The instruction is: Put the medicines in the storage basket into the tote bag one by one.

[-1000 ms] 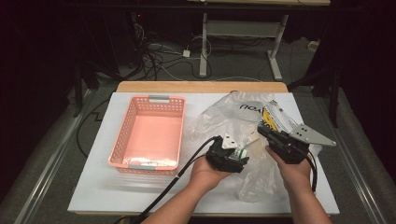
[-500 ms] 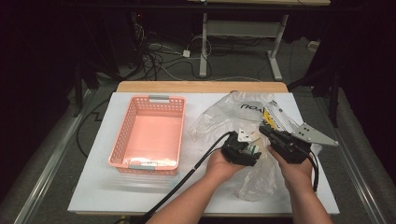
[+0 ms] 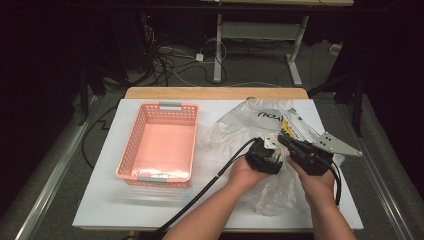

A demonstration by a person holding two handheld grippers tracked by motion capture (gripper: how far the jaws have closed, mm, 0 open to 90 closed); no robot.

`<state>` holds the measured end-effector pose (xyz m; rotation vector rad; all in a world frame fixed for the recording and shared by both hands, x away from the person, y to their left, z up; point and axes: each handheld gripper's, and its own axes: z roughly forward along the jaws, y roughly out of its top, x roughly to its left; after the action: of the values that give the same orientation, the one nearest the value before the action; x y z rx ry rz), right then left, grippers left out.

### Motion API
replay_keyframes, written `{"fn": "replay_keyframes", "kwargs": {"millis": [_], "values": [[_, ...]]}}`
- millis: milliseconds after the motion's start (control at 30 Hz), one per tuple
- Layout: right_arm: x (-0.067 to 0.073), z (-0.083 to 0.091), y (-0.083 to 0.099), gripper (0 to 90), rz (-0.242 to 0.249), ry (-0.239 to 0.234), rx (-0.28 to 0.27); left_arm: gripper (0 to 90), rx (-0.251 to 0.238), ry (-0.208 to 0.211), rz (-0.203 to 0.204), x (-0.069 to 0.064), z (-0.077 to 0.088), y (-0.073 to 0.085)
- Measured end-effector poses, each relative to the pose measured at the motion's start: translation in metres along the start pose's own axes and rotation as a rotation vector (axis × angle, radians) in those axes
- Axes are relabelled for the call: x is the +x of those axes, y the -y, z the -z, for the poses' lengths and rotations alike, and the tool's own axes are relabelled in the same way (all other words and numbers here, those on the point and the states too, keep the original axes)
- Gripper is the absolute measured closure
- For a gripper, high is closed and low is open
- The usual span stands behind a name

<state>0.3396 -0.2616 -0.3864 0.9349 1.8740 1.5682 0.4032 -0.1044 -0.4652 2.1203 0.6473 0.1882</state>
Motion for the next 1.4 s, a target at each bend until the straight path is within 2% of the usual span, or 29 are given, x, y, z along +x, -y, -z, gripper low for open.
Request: {"fn": "replay_keyframes", "kwargs": {"millis": [67,100,133,167,200,233,300,367,400,700,1133,1400], "values": [[0.0,0.0,0.0,90.0,0.0,-0.001,0.002,22.5,0.01,0.002,0.006,0.002,0.003,-0.001],[0.0,0.0,0.0,90.0,0.006,-0.002,0.001,21.4,0.002,0.026,0.049,0.0,0.004,-0.001],[0.0,-0.001,0.0,90.0,0.005,-0.002,0.002,19.6,0.008,0.02,0.003,0.005,0.005,-0.002],[0.0,-0.001,0.0,90.0,0.005,-0.003,0.002,18.2,0.025,0.018,-0.011,0.006,0.007,-0.002],[0.001,-0.001,0.0,90.0,0.004,-0.003,0.004,18.2,0.029,0.009,0.001,0.006,0.008,-0.001],[0.001,-0.001,0.0,90.0,0.005,-0.003,0.004,18.2,0.034,0.011,0.051,0.003,0.011,0.002],[0.001,-0.001,0.0,90.0,0.0,-0.002,0.003,18.2,0.028,0.019,0.06,0.006,0.015,0.005],[0.001,-0.001,0.0,90.0,0.006,-0.004,0.004,18.2,0.025,0.009,0.058,0.009,0.021,0.01],[0.001,-0.001,0.0,90.0,0.007,-0.004,0.004,18.2,0.024,0.006,0.072,0.009,0.025,0.013],[0.003,-0.002,0.001,90.0,0.005,-0.003,0.01,18.6,0.006,-0.003,0.064,0.01,0.057,0.033],[0.003,-0.002,0.001,90.0,0.012,-0.002,0.012,18.7,-0.041,-0.006,0.058,0.001,0.093,0.056],[0.003,-0.003,0.001,90.0,0.017,-0.004,0.011,11.1,-0.048,-0.002,0.051,-0.006,0.112,0.065]]}}
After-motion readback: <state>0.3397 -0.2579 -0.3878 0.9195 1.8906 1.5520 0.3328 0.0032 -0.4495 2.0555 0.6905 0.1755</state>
